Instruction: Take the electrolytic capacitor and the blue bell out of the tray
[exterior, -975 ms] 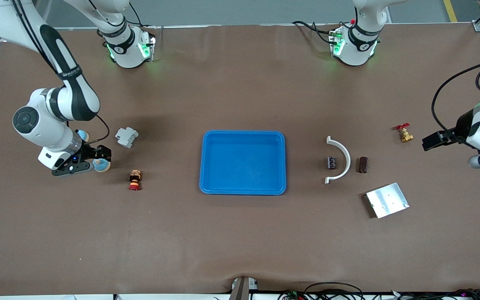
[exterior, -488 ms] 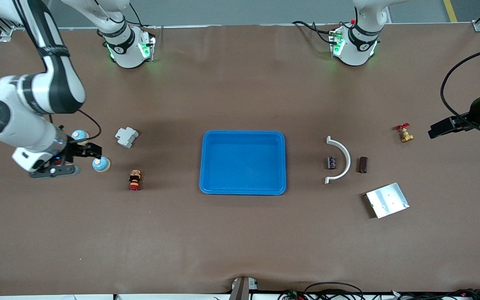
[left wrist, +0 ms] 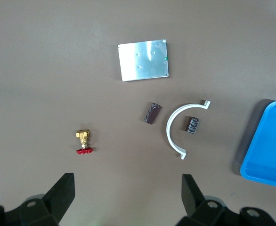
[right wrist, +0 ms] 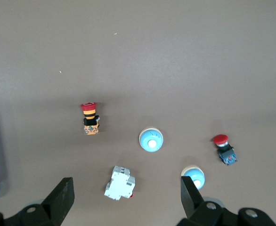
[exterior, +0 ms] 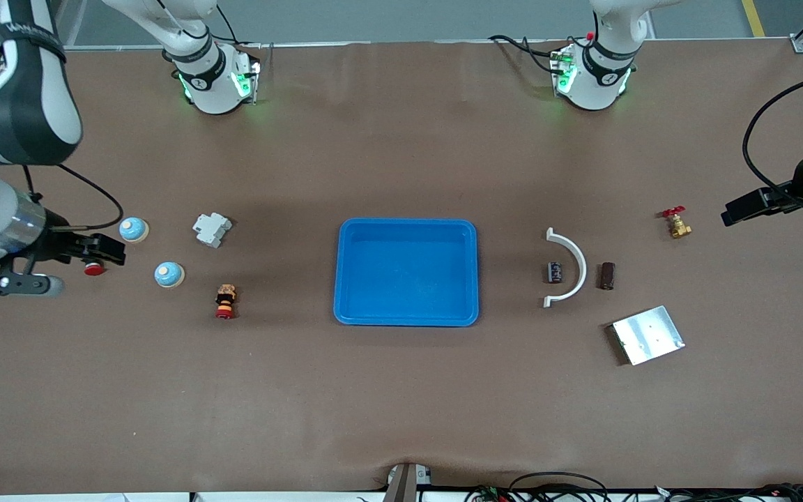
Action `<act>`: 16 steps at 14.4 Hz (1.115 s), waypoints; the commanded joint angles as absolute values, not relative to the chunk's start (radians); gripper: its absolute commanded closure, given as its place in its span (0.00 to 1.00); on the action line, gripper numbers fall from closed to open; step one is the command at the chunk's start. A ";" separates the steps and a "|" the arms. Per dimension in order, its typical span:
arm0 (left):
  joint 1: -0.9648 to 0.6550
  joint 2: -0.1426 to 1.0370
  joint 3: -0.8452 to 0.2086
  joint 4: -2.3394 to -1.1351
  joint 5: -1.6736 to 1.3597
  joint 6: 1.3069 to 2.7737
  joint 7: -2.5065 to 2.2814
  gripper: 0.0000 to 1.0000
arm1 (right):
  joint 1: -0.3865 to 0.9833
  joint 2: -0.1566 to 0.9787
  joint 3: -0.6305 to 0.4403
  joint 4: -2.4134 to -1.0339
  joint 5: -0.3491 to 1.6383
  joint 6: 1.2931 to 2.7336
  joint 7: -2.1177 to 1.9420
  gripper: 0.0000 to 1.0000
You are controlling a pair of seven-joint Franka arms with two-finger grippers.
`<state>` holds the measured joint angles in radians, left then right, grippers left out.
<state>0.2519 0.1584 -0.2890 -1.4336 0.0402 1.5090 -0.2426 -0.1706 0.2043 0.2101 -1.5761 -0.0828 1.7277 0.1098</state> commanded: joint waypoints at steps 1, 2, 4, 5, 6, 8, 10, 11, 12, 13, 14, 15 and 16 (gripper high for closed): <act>0.262 0.167 -0.291 -1.413 0.037 1.486 -0.239 0.00 | -0.158 0.215 0.207 -1.490 -0.069 1.655 0.143 0.00; 0.264 0.169 -0.288 -1.413 0.037 1.486 -0.236 0.00 | -0.163 0.215 0.206 -1.471 -0.051 1.649 0.134 0.00; 0.252 0.169 -0.279 -1.413 0.037 1.486 -0.233 0.00 | -0.178 0.219 0.199 -1.440 -0.014 1.649 0.138 0.00; 0.221 0.166 -0.261 -1.413 0.038 1.486 -0.238 0.00 | -0.187 0.218 0.195 -1.434 -0.002 1.651 0.130 0.00; 0.160 0.160 -0.217 -1.411 0.041 1.486 -0.236 0.00 | -0.190 0.218 0.193 -1.416 -0.012 1.649 0.127 0.00; 0.040 0.156 -0.067 -1.411 0.026 1.486 -0.233 0.00 | -0.201 0.213 0.192 -1.414 -0.012 1.644 0.143 0.00; 0.005 0.156 -0.015 -1.413 0.009 1.486 -0.233 0.00 | -0.230 0.210 0.192 -1.413 -0.006 1.619 0.132 0.00; 0.003 0.156 -0.012 -1.411 -0.001 1.488 -0.229 0.00 | -0.238 0.210 0.193 -1.413 0.003 1.605 0.132 0.00; -0.005 0.153 -0.009 -1.411 -0.017 1.488 -0.204 0.00 | -0.239 0.204 0.193 -1.413 0.003 1.597 0.135 0.00; -0.015 0.150 -0.002 -1.413 -0.015 1.488 -0.143 0.00 | -0.238 0.192 0.195 -1.413 0.003 1.580 0.141 0.00; -0.018 0.140 0.005 -1.413 -0.017 1.493 -0.094 0.00 | -0.236 0.189 0.198 -1.414 0.003 1.575 0.143 0.00; -0.009 0.140 0.003 -1.413 -0.017 1.496 -0.081 0.00 | -0.232 0.190 0.193 -1.414 0.003 1.577 0.137 0.00; -0.008 0.140 0.003 -1.413 -0.018 1.502 -0.081 0.00 | -0.204 0.190 0.180 -1.414 0.000 1.578 0.129 0.00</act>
<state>0.0010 0.1556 -0.0169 -1.4175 0.0038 1.5080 -0.1195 -0.2259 0.2018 0.1863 -1.4209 -0.0079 1.5946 0.1249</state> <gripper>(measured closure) 0.000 0.000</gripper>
